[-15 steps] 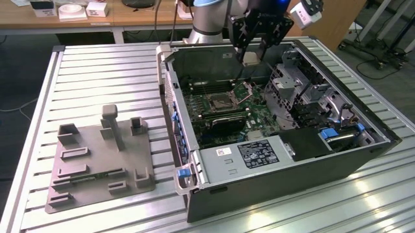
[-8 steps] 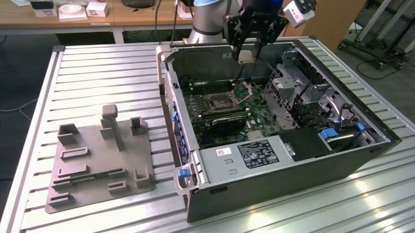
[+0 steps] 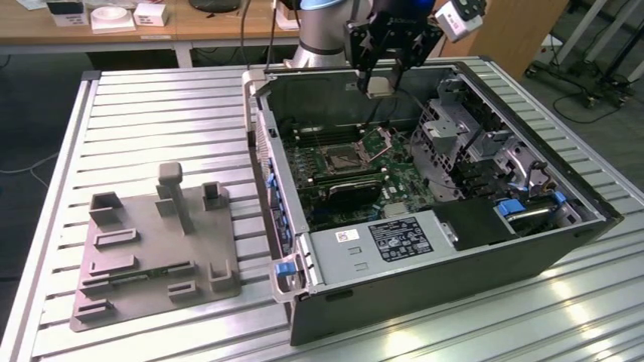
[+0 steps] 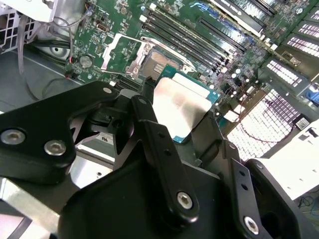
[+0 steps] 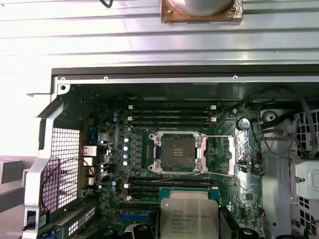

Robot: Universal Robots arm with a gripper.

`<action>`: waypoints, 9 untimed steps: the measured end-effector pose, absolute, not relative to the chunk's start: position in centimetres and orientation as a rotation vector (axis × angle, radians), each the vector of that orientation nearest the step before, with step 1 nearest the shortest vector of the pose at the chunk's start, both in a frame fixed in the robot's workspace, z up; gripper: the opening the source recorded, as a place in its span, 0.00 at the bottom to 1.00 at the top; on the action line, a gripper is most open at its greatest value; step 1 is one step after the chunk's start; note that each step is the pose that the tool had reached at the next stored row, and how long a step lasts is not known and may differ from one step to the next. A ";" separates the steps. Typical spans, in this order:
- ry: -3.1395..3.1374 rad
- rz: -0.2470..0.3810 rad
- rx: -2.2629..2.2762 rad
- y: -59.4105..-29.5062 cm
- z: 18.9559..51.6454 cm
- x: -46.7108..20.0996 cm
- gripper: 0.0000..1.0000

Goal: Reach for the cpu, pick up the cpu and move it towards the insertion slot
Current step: 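Pick up the cpu and move it towards the insertion slot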

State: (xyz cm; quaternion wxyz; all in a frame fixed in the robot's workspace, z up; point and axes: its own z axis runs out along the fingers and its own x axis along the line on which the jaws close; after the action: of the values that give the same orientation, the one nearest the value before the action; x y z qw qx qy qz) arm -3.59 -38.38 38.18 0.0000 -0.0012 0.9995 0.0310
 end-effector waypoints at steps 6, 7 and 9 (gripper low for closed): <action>3.140 0.097 -0.004 -38.4 38.2 -3.6 0.55; 3.140 0.097 -0.003 -38.4 38.2 -3.6 0.55; 3.140 0.097 -0.004 -38.4 38.1 -3.6 0.55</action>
State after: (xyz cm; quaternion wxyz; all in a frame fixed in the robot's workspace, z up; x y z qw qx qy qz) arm -3.60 -38.37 38.15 0.0000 -0.0011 0.9995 0.0310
